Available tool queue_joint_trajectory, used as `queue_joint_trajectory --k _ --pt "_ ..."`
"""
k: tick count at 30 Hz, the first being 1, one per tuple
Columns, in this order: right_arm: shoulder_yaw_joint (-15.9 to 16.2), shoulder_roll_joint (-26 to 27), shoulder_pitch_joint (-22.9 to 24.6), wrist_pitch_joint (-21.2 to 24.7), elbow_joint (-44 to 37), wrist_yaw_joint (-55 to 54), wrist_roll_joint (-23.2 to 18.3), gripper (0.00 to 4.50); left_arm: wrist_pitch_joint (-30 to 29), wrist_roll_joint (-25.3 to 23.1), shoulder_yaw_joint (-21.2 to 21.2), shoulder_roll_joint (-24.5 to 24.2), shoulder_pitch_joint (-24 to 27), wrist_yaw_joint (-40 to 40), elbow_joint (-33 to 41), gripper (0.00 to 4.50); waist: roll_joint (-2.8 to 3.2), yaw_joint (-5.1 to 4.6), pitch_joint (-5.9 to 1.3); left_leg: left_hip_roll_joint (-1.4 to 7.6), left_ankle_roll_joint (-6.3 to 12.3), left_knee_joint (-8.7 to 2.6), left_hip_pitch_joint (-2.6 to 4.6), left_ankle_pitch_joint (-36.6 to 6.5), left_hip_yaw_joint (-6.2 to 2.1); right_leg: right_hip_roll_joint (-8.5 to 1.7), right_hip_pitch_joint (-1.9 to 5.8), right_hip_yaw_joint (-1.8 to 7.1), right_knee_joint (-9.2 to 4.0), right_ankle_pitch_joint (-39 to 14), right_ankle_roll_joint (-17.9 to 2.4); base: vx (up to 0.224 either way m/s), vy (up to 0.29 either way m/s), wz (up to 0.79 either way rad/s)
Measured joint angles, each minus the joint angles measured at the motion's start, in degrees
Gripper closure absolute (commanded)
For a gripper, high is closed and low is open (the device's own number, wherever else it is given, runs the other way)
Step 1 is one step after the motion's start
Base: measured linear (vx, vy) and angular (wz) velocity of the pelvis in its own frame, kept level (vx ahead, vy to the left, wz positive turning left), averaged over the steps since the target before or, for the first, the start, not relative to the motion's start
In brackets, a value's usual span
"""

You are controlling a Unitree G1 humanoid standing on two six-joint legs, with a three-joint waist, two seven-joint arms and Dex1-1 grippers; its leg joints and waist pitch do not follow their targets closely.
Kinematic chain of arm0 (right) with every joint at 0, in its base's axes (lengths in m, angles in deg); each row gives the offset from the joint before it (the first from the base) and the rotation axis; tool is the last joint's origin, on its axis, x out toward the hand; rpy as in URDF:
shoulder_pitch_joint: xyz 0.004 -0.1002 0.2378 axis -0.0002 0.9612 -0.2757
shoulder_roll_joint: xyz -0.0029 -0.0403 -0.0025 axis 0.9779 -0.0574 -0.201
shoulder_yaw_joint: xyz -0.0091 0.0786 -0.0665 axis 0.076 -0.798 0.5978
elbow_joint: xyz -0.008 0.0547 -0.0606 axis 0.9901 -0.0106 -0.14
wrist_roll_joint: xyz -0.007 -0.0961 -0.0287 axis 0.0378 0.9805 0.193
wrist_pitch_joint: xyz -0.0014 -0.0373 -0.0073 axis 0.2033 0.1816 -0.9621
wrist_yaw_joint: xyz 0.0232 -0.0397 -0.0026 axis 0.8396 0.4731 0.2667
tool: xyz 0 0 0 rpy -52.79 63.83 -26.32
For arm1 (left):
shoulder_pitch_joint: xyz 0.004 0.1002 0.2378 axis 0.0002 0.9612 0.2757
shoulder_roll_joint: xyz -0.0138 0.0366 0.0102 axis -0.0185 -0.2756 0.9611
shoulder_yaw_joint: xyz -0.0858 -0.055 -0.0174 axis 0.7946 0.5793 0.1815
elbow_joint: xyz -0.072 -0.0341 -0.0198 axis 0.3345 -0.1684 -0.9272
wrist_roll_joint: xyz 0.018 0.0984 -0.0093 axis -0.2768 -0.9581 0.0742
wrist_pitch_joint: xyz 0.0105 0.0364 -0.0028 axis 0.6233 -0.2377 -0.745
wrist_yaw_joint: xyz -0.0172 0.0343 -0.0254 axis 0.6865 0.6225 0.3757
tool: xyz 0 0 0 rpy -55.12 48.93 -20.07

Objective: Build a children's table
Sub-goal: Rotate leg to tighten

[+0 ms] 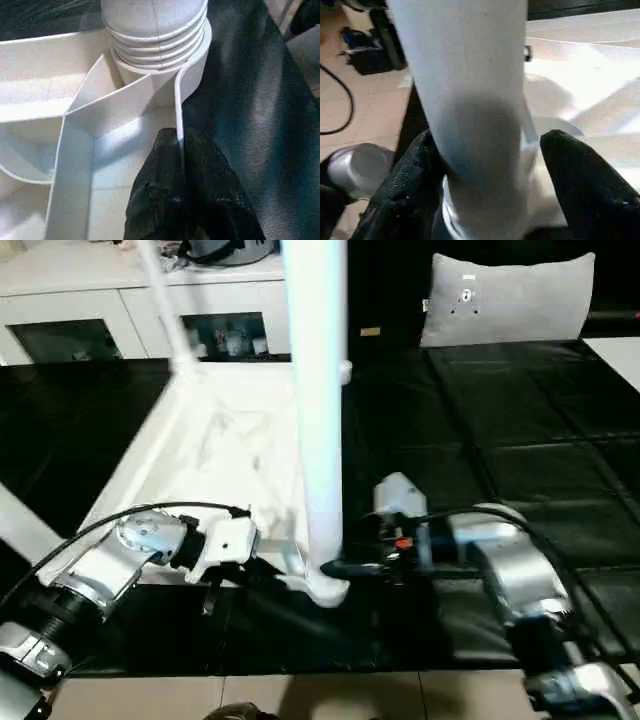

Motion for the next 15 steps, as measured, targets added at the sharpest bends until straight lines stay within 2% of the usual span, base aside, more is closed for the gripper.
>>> queue_joint_trajectory --k 10,15 --pt "0.3 1.1 -0.9 0.7 3.2 3.1 -1.2 2.19 0.1 0.0 0.2 -0.1 0.0 -0.5 0.0 4.50 -0.17 0.06 -0.01 0.08 -0.01 0.00 0.06 0.0 0.18 0.00 0.00 0.04 0.02 0.0 0.0 0.000 0.000 0.00" --pt "0.3 1.8 -0.7 2.9 2.1 1.8 -1.4 2.50 -0.9 0.4 0.8 -0.2 0.6 -0.3 0.3 4.50 -0.17 -0.11 -0.01 0.13 -0.01 0.00 0.09 0.0 0.24 0.00 -0.01 0.04 0.05 0.0 0.0 0.000 0.000 0.00"
